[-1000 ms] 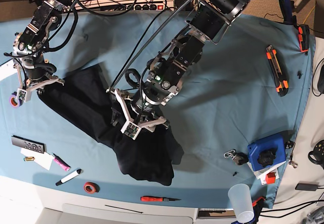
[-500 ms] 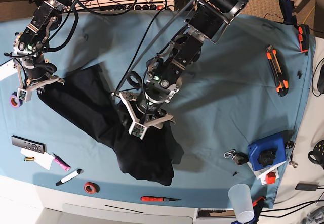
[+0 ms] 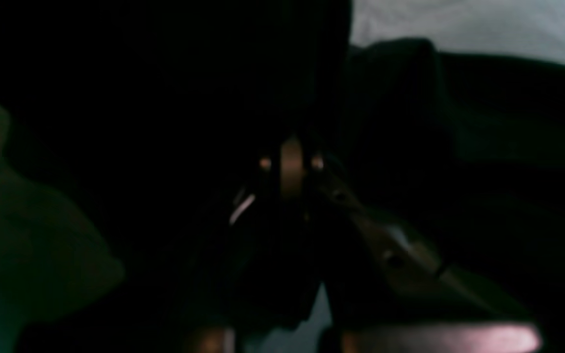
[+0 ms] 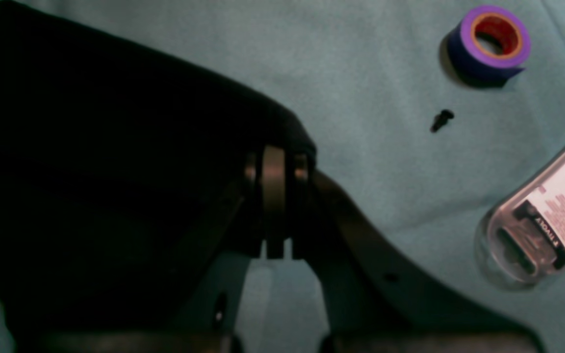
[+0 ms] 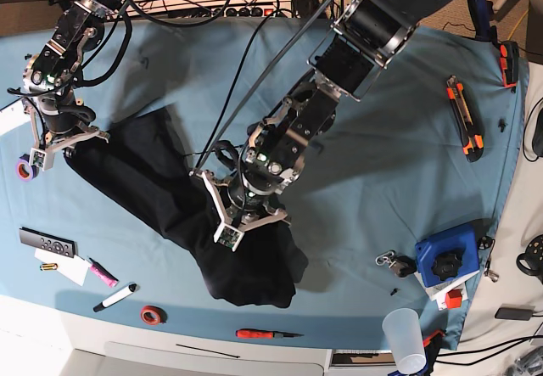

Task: Layout the t-shirt on the table in an organized manner, then fold the t-shirt properly
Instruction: 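Reach the left gripper to the shirt's bunched middle and grasp it, then pull the grasped fabric away from the right gripper with the left gripper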

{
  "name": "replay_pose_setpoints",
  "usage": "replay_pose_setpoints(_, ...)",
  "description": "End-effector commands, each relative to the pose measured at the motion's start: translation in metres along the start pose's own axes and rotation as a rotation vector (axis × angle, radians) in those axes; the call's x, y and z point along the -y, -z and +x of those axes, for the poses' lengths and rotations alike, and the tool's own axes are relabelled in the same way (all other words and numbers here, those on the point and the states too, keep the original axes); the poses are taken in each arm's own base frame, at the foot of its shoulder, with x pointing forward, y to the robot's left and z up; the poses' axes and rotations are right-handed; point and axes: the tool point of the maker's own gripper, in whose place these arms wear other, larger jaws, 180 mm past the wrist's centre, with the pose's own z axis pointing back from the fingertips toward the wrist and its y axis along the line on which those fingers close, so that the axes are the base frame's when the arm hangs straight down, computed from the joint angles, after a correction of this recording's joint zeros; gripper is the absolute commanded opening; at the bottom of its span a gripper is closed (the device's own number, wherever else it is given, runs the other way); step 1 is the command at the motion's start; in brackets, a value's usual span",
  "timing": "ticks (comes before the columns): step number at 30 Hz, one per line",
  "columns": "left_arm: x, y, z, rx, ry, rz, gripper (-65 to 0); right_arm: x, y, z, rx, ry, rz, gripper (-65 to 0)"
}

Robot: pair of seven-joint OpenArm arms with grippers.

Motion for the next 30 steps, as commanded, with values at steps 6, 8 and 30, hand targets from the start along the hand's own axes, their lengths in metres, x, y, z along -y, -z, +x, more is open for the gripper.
replay_pose_setpoints(6, -0.042, -0.007, 0.026, -0.023, 0.066, 0.140, -65.0, 0.005, -0.005, 0.035, 0.132, -0.050, 0.001, -65.0)
replay_pose_setpoints(8, -0.073, -0.016, 0.033, -0.016, 0.038, 0.198, -65.0, 0.010, -0.006, 0.042, 0.152, -0.066, -0.009, -65.0)
replay_pose_setpoints(30, -0.261, -0.137, 0.068, -0.002, -0.221, 0.208, -65.0, 0.012, -0.029, 0.196, 0.487, -0.007, 0.050, -65.0)
